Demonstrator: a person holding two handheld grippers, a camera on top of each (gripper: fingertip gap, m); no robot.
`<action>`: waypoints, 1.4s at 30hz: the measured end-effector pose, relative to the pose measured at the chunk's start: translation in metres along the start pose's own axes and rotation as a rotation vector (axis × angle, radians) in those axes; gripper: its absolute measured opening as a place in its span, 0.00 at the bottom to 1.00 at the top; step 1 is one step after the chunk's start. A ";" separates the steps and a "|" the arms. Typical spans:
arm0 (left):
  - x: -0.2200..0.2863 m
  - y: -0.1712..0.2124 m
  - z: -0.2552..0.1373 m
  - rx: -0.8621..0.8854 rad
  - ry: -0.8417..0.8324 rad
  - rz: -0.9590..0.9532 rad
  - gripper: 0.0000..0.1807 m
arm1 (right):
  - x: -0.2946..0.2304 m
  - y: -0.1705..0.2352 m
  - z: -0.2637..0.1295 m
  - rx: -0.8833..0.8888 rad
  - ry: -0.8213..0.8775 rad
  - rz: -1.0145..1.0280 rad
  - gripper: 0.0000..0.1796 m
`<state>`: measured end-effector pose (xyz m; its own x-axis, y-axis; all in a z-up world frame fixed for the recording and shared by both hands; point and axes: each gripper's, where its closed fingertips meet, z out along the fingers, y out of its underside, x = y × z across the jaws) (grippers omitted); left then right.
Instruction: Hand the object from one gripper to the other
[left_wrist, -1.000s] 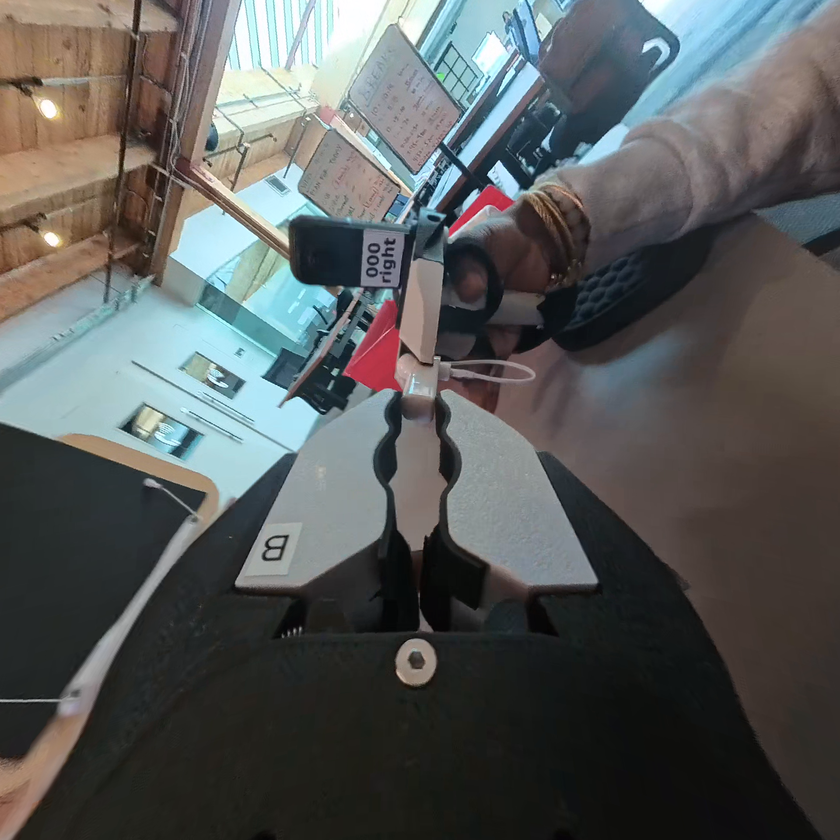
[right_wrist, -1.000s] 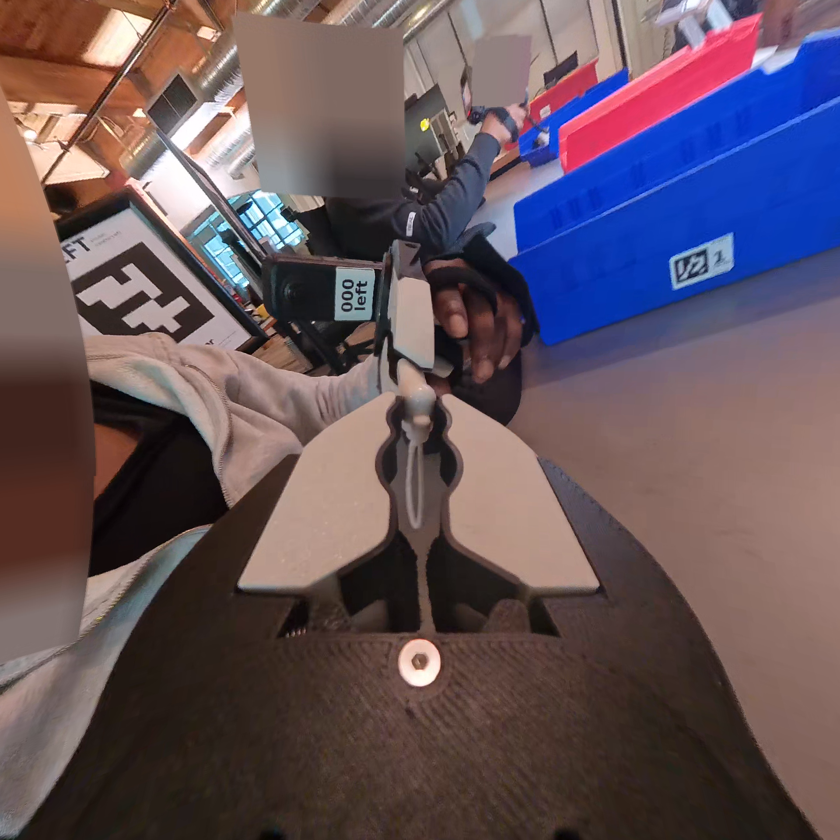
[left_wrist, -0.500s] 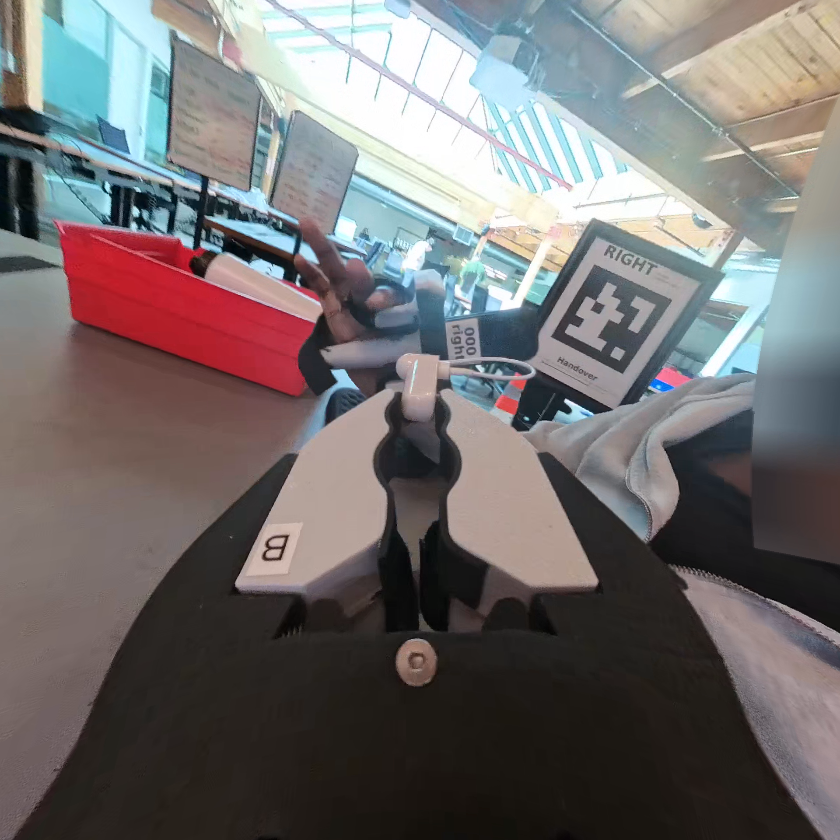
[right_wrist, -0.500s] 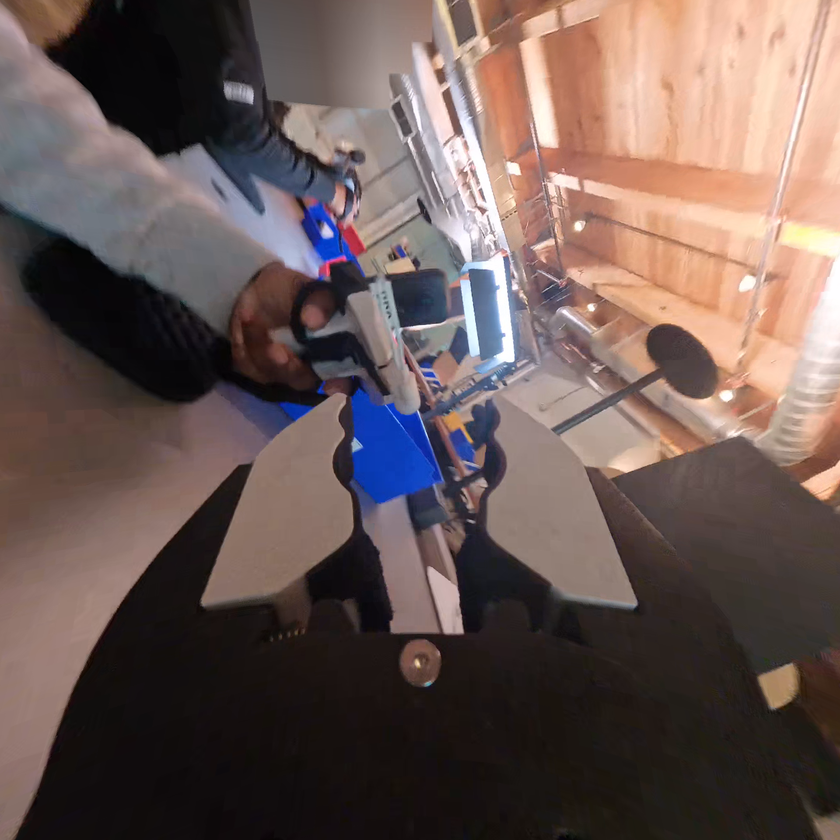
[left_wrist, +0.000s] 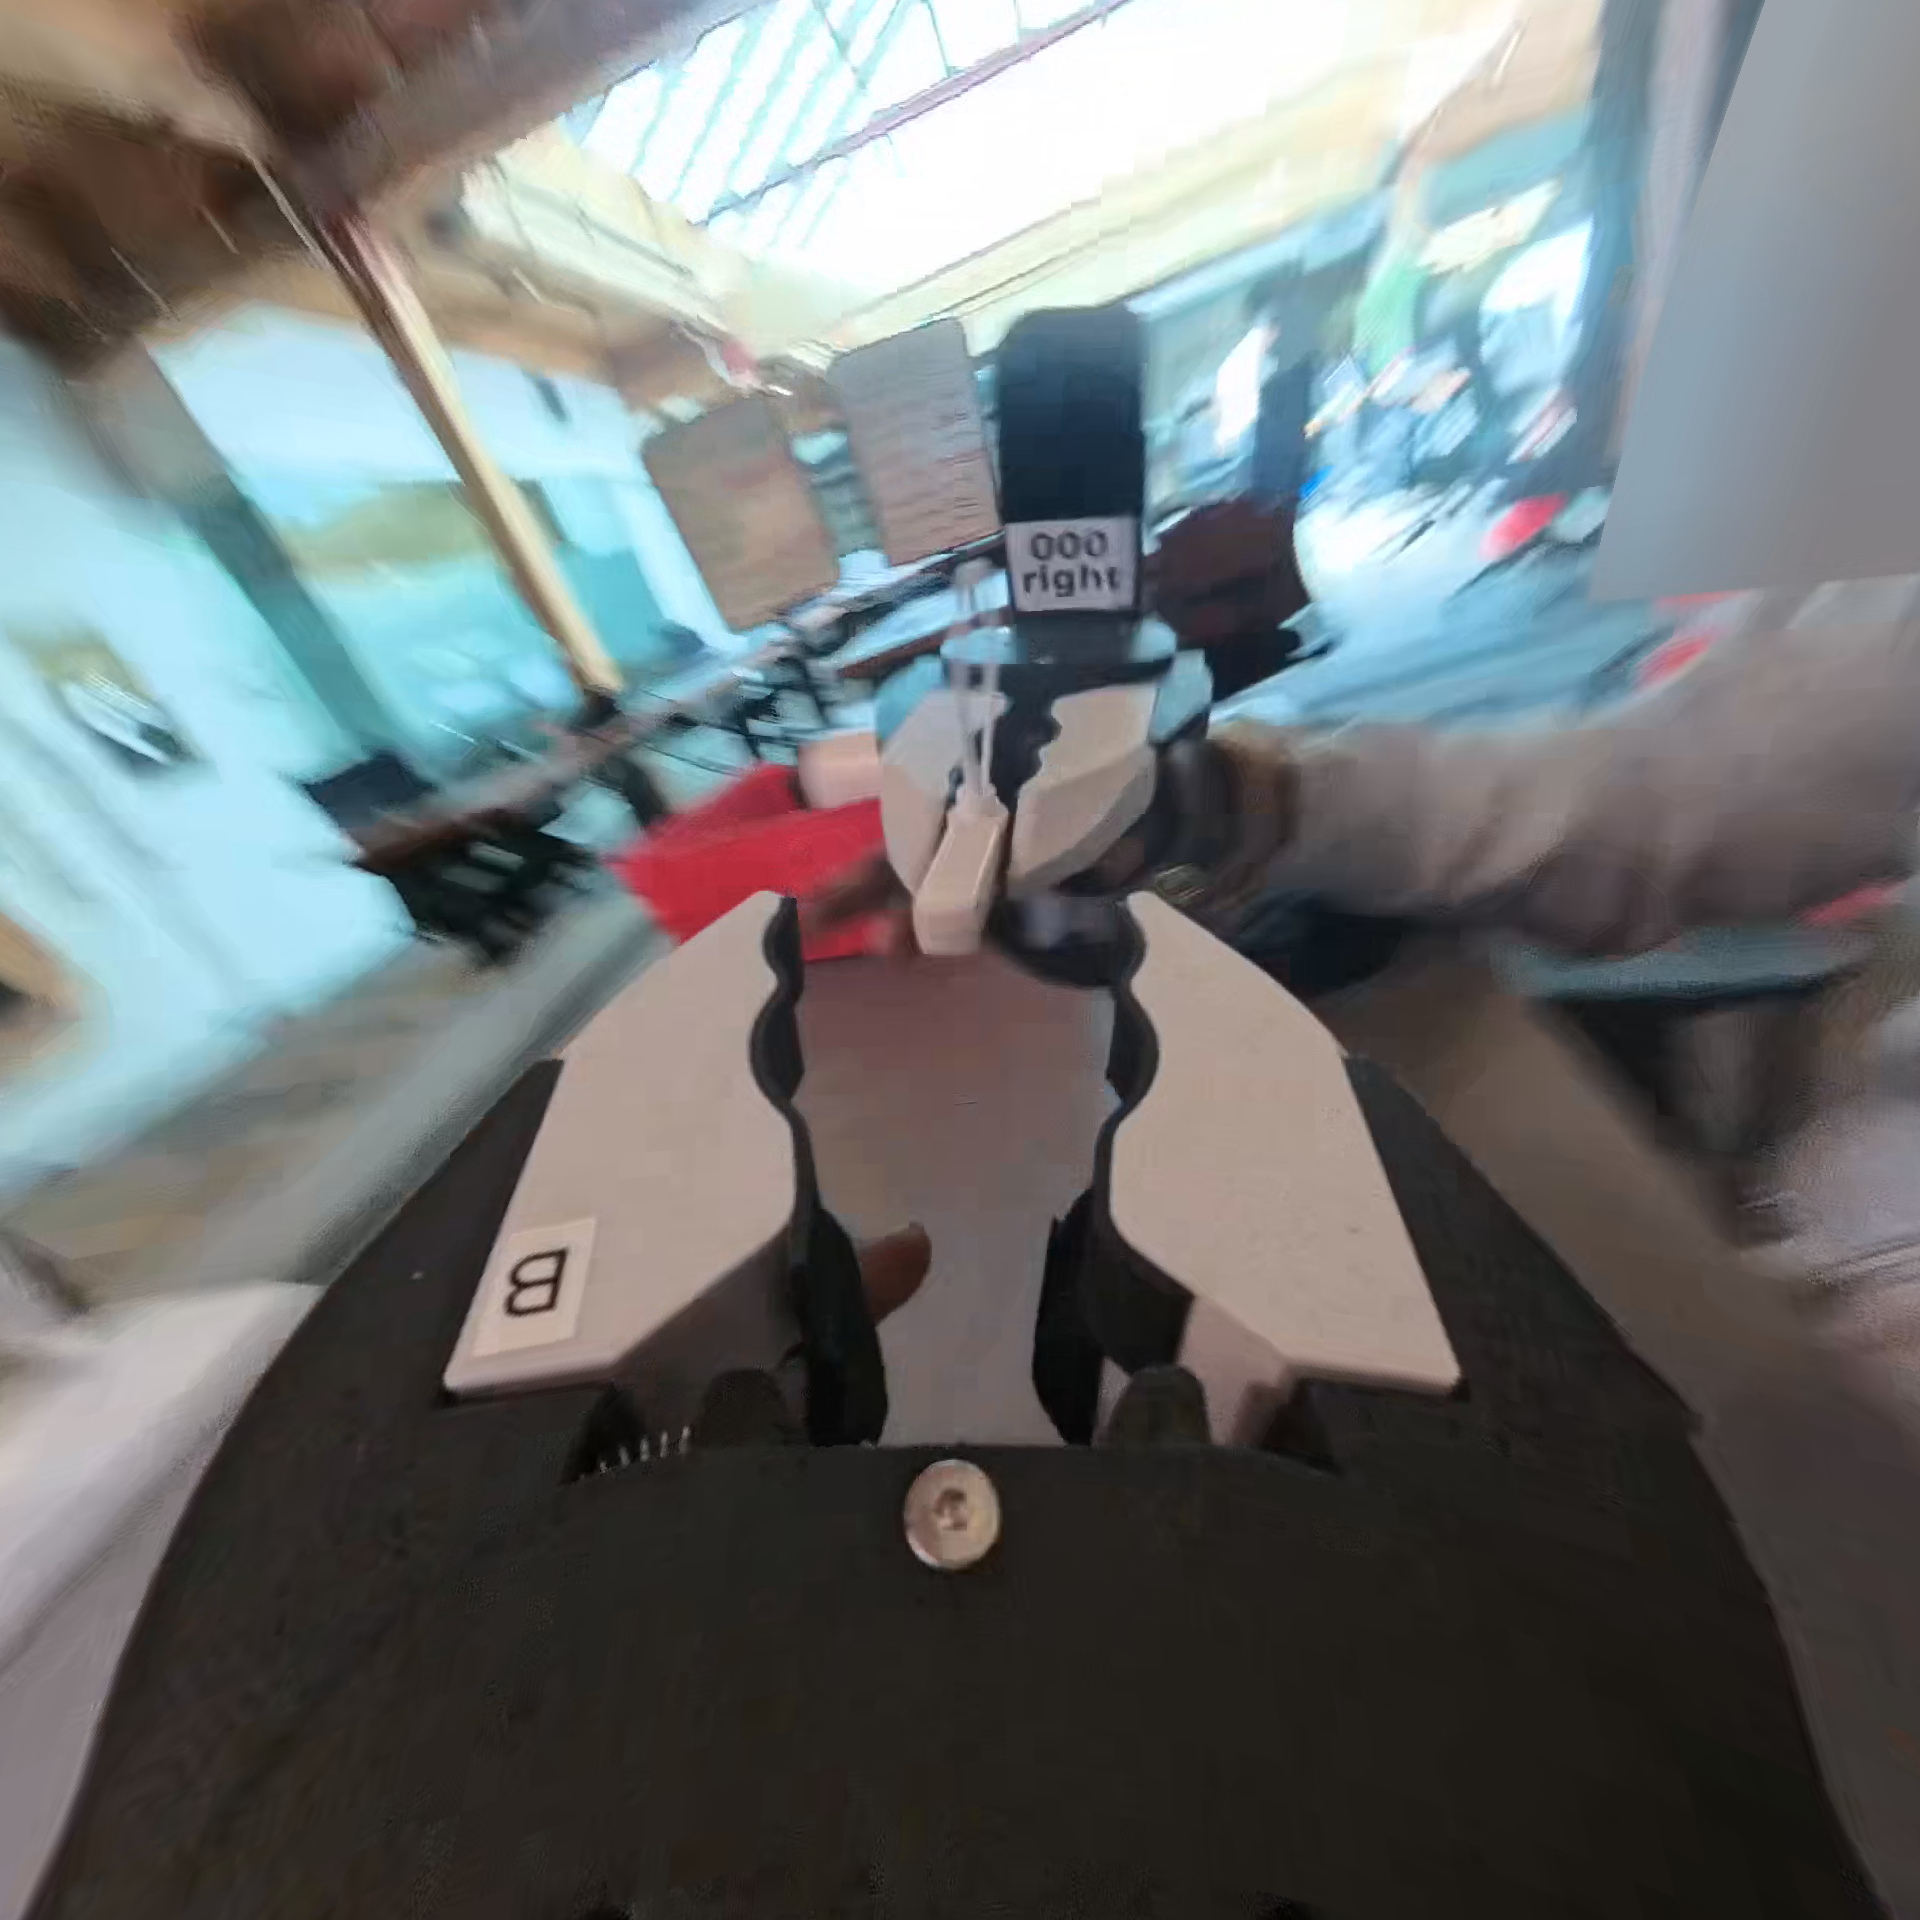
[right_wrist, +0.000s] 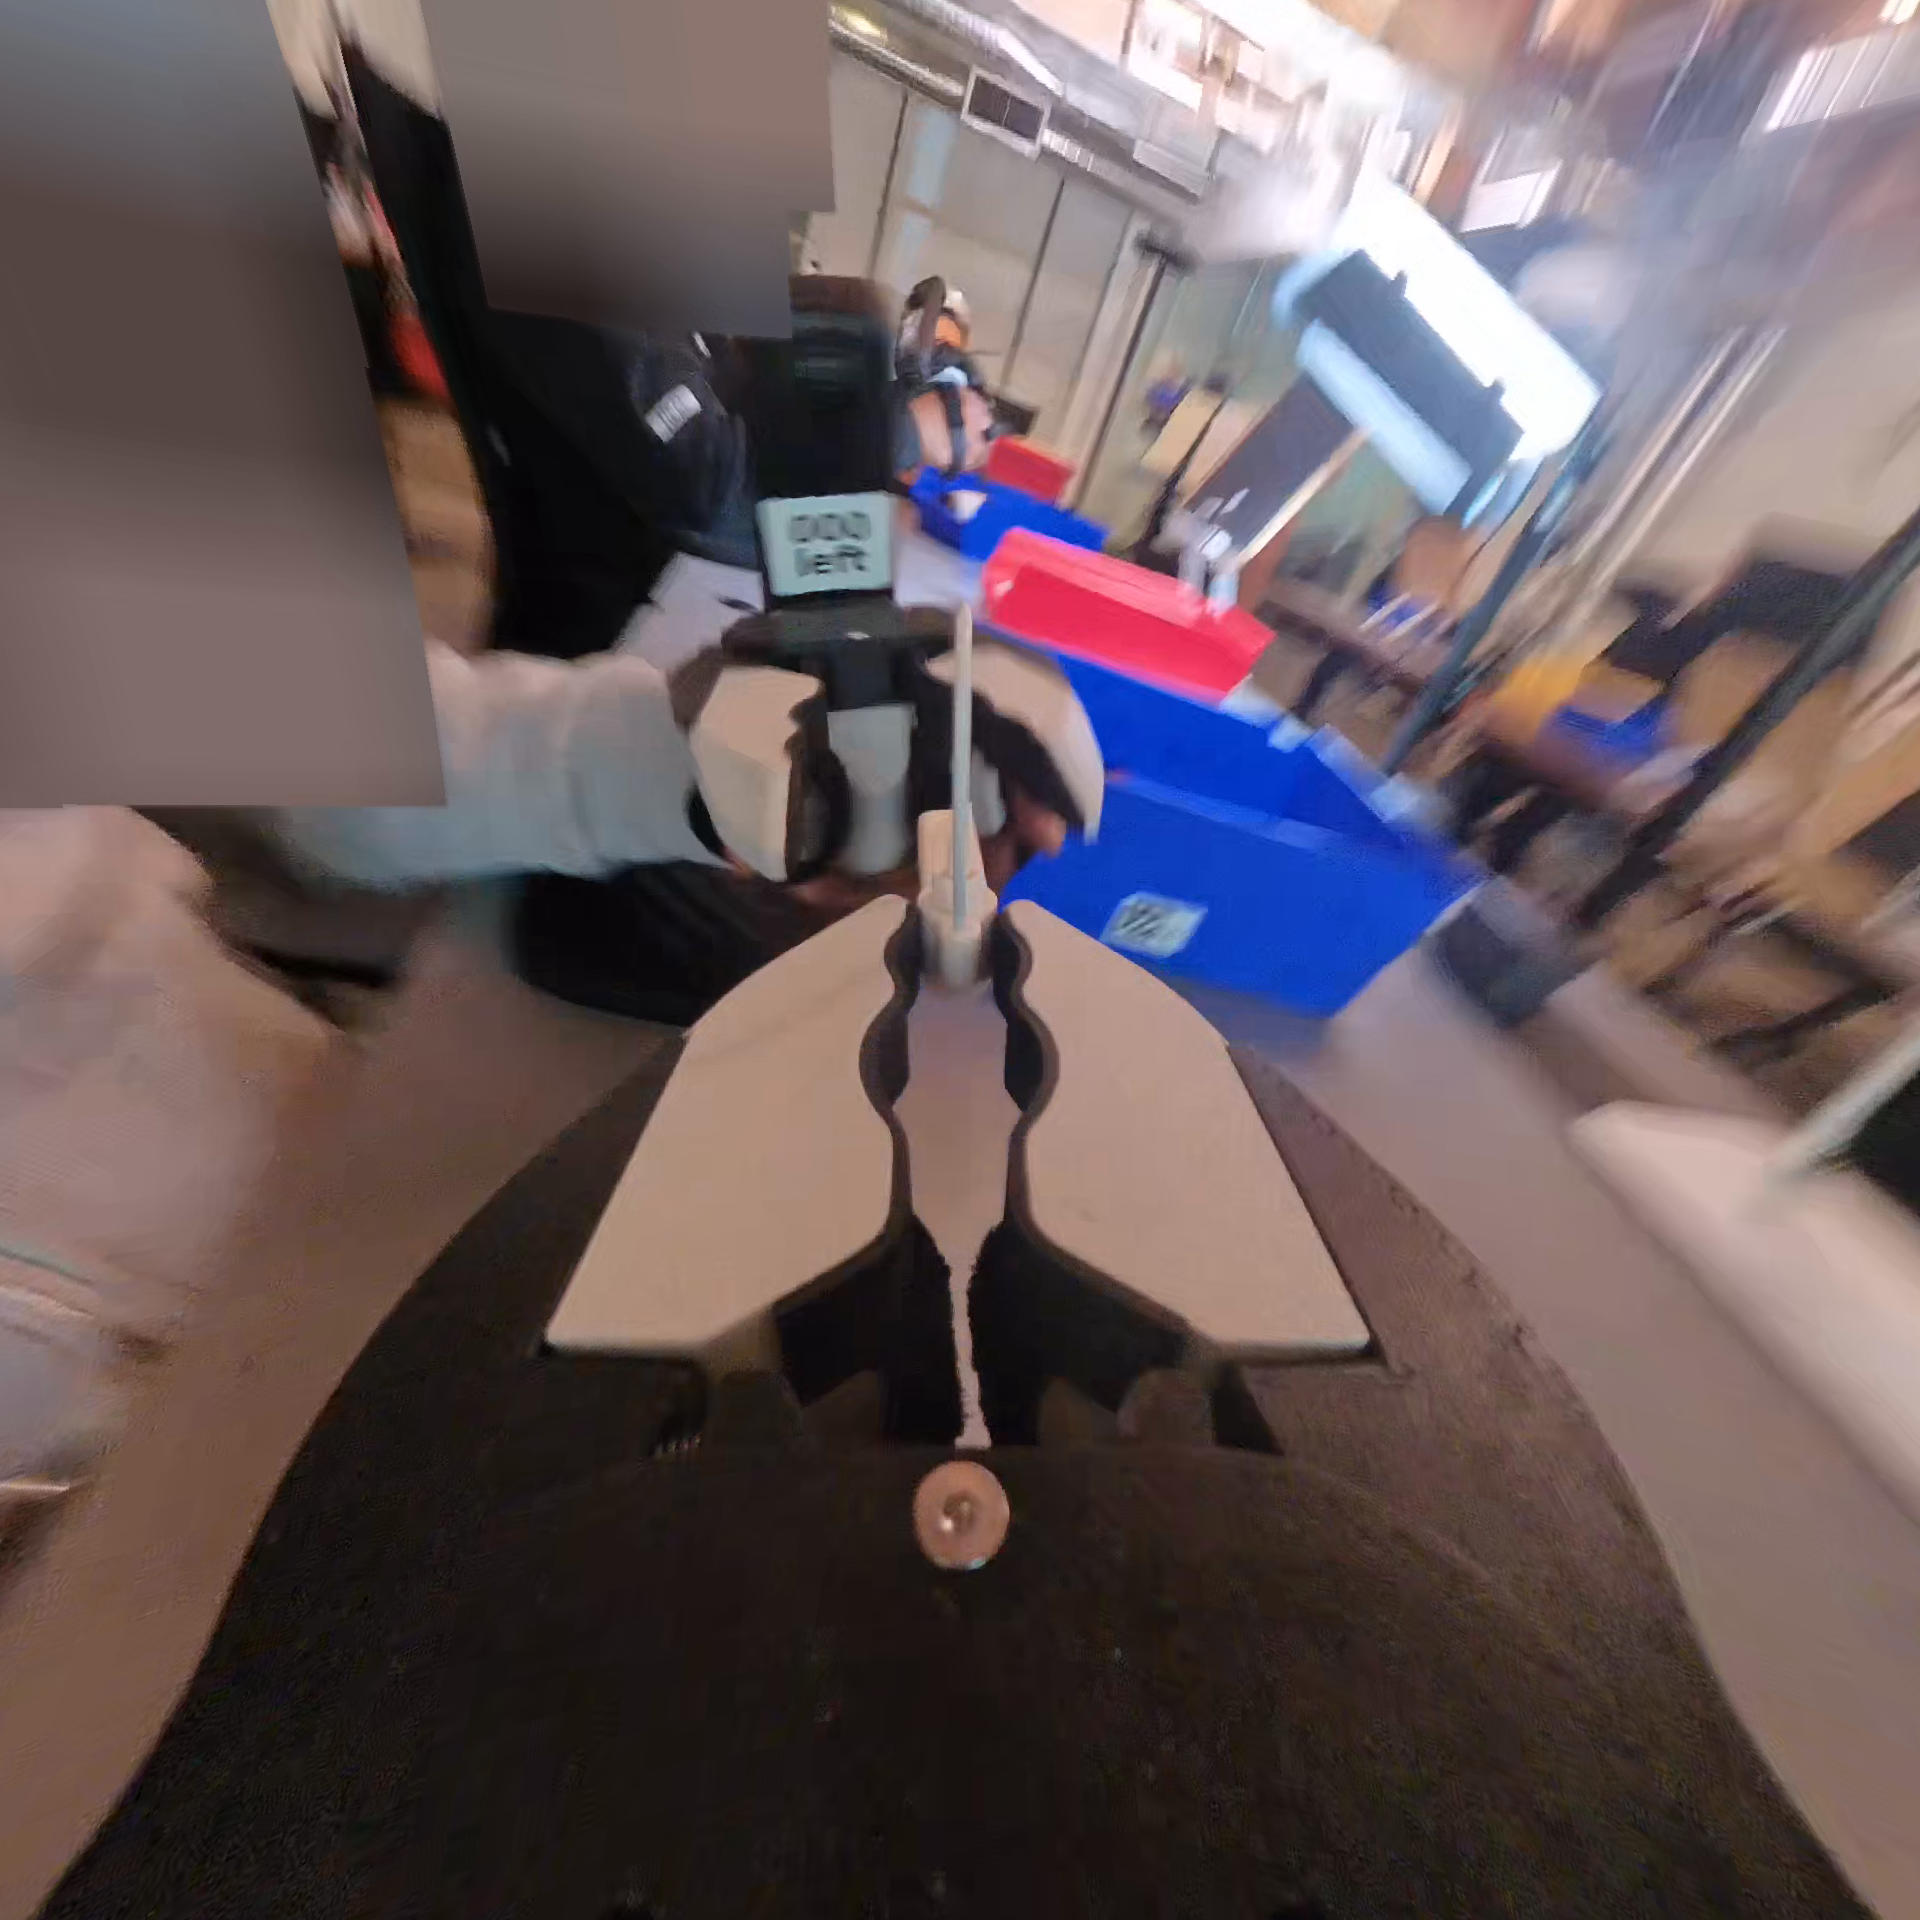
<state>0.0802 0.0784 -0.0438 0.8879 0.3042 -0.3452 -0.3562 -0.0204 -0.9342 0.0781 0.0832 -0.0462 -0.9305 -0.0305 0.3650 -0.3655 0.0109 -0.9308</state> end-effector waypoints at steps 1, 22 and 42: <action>-0.004 -0.001 -0.001 -0.021 -0.064 0.164 0.31 | 0.001 0.004 -0.001 -0.011 -0.051 0.187 0.07; -0.002 0.000 -0.004 -0.065 -0.009 -0.024 0.07 | 0.007 -0.003 0.003 0.129 -0.081 0.417 0.42; 0.006 -0.007 -0.005 0.054 0.143 -0.336 0.25 | -0.008 -0.007 0.003 0.006 0.093 -0.387 0.07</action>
<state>0.0897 0.0760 -0.0394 0.9883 0.1493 -0.0323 -0.0490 0.1095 -0.9928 0.0880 0.0802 -0.0423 -0.7222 0.0590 0.6892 -0.6899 0.0106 -0.7238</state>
